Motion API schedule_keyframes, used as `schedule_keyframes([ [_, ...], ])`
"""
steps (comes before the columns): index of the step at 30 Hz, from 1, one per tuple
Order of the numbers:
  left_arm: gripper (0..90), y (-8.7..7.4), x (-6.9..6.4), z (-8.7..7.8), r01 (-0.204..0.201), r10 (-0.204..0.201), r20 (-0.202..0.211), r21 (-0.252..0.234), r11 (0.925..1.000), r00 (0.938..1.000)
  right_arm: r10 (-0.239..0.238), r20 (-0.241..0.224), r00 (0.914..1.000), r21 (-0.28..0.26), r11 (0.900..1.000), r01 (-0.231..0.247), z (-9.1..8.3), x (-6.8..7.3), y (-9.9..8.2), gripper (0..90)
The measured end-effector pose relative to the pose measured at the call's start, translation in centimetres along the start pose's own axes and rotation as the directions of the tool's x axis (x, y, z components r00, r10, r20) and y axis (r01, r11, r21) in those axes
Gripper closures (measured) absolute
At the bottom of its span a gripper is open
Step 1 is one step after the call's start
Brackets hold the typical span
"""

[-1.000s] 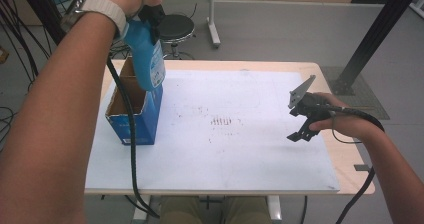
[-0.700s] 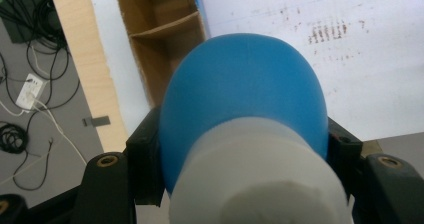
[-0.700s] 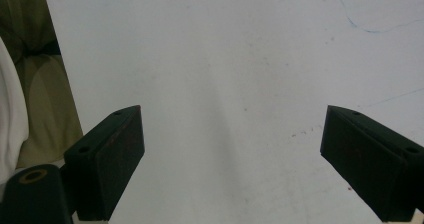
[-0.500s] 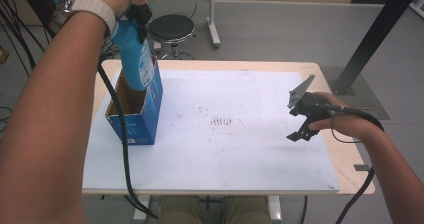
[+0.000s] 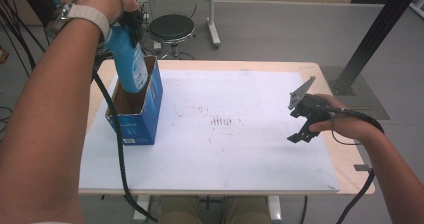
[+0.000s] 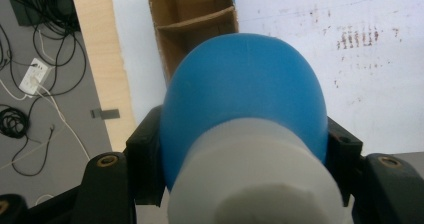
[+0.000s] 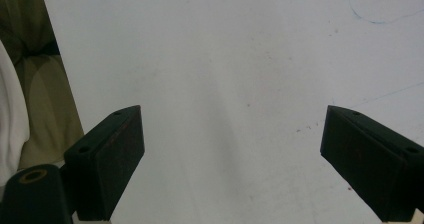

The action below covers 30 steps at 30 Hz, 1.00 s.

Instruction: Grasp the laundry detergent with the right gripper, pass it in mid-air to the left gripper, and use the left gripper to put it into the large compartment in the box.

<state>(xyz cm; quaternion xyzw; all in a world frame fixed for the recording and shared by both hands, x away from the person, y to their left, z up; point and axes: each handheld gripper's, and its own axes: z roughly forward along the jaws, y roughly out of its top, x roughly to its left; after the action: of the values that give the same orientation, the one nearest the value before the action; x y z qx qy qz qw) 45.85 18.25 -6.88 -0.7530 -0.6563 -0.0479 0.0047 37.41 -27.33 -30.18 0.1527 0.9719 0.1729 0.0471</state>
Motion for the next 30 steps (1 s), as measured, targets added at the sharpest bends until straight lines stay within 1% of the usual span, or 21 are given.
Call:
schedule_keyframes([
  [3,37.2,0.0,0.3,0.2,-0.001,0.001,-0.001,0.007,1.0000,1.0000,0.001,0.000,1.0000,0.001,1.0000,-0.001,0.1,0.0,0.1,10.4],
  [9,37.2,0.0,0.8,0.8,0.001,-0.001,0.000,0.003,1.0000,1.0000,0.000,-0.002,1.0000,0.000,1.0000,0.000,0.2,0.0,0.3,10.4],
  [11,37.3,0.0,1.0,1.0,0.006,-0.006,0.004,0.013,0.9999,1.0000,0.002,-0.003,1.0000,0.000,1.0000,-0.002,0.3,0.0,0.3,10.4],
  [17,37.2,0.1,1.4,1.5,0.012,-0.012,0.006,0.016,0.9998,0.9999,0.004,-0.003,1.0000,0.007,1.0000,-0.004,0.3,0.0,0.2,10.4],
  [22,37.2,0.2,1.8,2.2,0.020,-0.020,0.009,0.017,0.9997,0.9998,0.013,-0.007,0.9999,0.006,0.9999,-0.013,0.6,-0.1,0.2,10.3],
  [30,37.2,0.4,2.4,3.3,0.019,-0.019,0.017,0.024,0.9995,0.9997,0.016,-0.012,0.9998,0.009,0.9998,-0.016,0.8,-0.2,0.1,10.4],
])
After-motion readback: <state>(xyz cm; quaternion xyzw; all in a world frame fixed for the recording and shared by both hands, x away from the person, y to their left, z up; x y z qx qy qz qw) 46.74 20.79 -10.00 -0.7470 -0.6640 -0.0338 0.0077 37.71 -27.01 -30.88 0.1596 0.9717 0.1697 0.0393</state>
